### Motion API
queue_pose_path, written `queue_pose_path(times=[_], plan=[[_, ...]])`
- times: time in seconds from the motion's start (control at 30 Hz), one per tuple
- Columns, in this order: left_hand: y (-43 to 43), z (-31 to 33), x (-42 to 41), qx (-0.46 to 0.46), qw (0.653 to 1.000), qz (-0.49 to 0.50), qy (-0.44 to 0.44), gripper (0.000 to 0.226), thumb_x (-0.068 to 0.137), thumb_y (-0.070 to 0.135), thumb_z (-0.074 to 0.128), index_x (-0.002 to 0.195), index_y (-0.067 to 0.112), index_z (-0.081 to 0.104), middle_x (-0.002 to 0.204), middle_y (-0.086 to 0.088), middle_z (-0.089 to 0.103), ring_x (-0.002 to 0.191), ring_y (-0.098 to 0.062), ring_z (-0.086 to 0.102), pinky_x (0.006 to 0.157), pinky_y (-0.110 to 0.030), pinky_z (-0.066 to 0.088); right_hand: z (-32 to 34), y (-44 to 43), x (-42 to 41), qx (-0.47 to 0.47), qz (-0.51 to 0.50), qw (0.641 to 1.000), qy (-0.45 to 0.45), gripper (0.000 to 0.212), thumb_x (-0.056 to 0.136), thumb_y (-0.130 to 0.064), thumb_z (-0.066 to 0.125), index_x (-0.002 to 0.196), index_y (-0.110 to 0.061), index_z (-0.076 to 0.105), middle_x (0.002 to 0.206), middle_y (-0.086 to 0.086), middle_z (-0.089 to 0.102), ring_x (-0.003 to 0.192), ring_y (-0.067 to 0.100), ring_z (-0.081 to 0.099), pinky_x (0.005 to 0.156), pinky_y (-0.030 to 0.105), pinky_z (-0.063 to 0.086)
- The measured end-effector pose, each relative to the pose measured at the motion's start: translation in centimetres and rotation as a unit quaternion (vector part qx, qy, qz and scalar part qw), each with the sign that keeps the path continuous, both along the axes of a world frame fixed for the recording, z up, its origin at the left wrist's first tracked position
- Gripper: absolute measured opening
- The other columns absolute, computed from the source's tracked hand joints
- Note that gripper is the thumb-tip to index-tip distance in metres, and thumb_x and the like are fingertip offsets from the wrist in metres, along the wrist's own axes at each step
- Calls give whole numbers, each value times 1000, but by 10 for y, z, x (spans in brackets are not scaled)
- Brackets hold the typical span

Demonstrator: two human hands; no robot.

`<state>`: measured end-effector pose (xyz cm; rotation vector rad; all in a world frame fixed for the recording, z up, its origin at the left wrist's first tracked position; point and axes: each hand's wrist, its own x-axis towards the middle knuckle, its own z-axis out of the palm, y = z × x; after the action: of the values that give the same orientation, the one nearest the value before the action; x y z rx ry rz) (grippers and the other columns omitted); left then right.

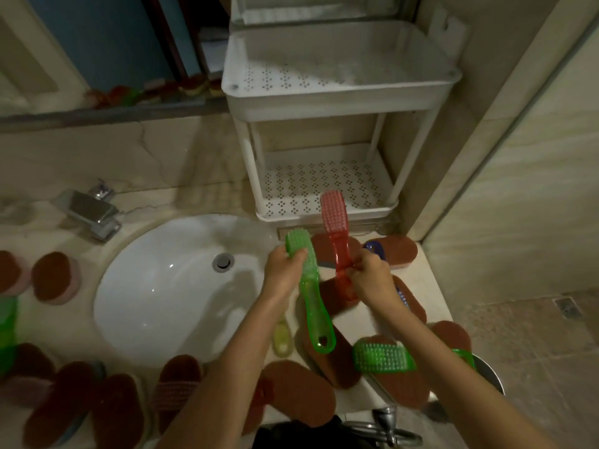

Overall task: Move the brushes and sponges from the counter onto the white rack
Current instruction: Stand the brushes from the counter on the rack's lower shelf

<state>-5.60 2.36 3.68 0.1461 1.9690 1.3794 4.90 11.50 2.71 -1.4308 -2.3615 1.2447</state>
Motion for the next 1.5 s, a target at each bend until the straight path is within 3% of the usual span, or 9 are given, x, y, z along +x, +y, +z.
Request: queue_pose_path(times=[0.1, 0.23, 0.4, 0.5, 0.6, 0.73, 0.97, 1.23, 1.5], plan=[[29, 17, -33, 10, 1000, 4, 22, 15, 94, 11, 46, 83, 15, 55, 79, -5, 56, 78, -24, 58, 77, -38, 53, 17, 18, -25, -12, -4, 999, 31, 23, 85, -1, 54, 103, -1, 68, 104, 22, 71, 101, 37, 65, 89, 46, 52], [72, 30, -78, 6, 996, 18, 83, 34, 96, 11, 41, 128, 1, 48, 93, -8, 63, 78, -21, 62, 67, -32, 51, 27, 52, -62, -10, -20, 999, 36, 21, 85, 0, 54, 100, 3, 68, 97, 21, 71, 81, 31, 67, 76, 28, 58], [117, 20, -117, -65, 995, -6, 80, 28, 97, 10, 37, 111, -6, 56, 92, -22, 58, 68, -25, 55, 52, -27, 35, 17, 86, -110, -1, -9, 1000, 7, 19, 85, -6, 60, 94, 4, 72, 90, 22, 71, 73, 26, 65, 66, 23, 51], [135, 4, -135, -89, 995, -28, 43, 30, 99, 6, 36, 120, -5, 54, 122, -26, 55, 94, -30, 57, 75, -32, 46, -2, 103, -133, -4, 11, 1000, -4, 19, 82, -1, 58, 91, 9, 71, 91, 25, 72, 65, 20, 57, 49, 22, 40], [147, -10, -146, -88, 996, 1, 26, 41, 102, 11, 32, 139, -6, 35, 137, -19, 46, 125, -27, 47, 108, -36, 34, -16, 113, -147, -4, 15, 1000, -11, 20, 82, 2, 55, 95, 8, 69, 97, 25, 71, 84, 29, 67, 65, 33, 54], [153, -33, -164, -87, 987, 68, 115, 45, 100, 26, 38, 139, 3, 39, 135, -17, 51, 118, -31, 55, 94, -36, 46, -33, 122, -158, 22, 48, 998, -30, 23, 81, 2, 51, 96, 7, 68, 100, 24, 71, 93, 35, 67, 79, 37, 55], [145, -58, -160, -211, 953, -40, 214, 89, 80, 20, 68, 151, 11, 15, 153, -14, 27, 139, -30, 32, 114, -36, 32, -41, 120, -159, 79, 96, 988, -89, 30, 87, -1, 47, 116, 3, 53, 114, 22, 63, 106, 35, 61, 86, 37, 49], [133, -61, -151, -239, 930, -37, 276, 68, 81, -4, 56, 143, 2, 28, 142, -21, 36, 129, -36, 41, 108, -38, 38, -37, 114, -163, 97, 154, 979, -91, 35, 88, 1, 47, 123, 0, 50, 118, 21, 64, 107, 33, 62, 84, 34, 49], [132, -60, -141, -298, 888, -40, 347, 56, 99, 11, 35, 147, -6, 12, 148, -25, 30, 134, -35, 36, 111, -34, 30, -43, 82, -172, 75, 170, 982, -11, 29, 93, -2, 43, 119, -2, 57, 106, 20, 69, 95, 32, 65, 69, 26, 42]])
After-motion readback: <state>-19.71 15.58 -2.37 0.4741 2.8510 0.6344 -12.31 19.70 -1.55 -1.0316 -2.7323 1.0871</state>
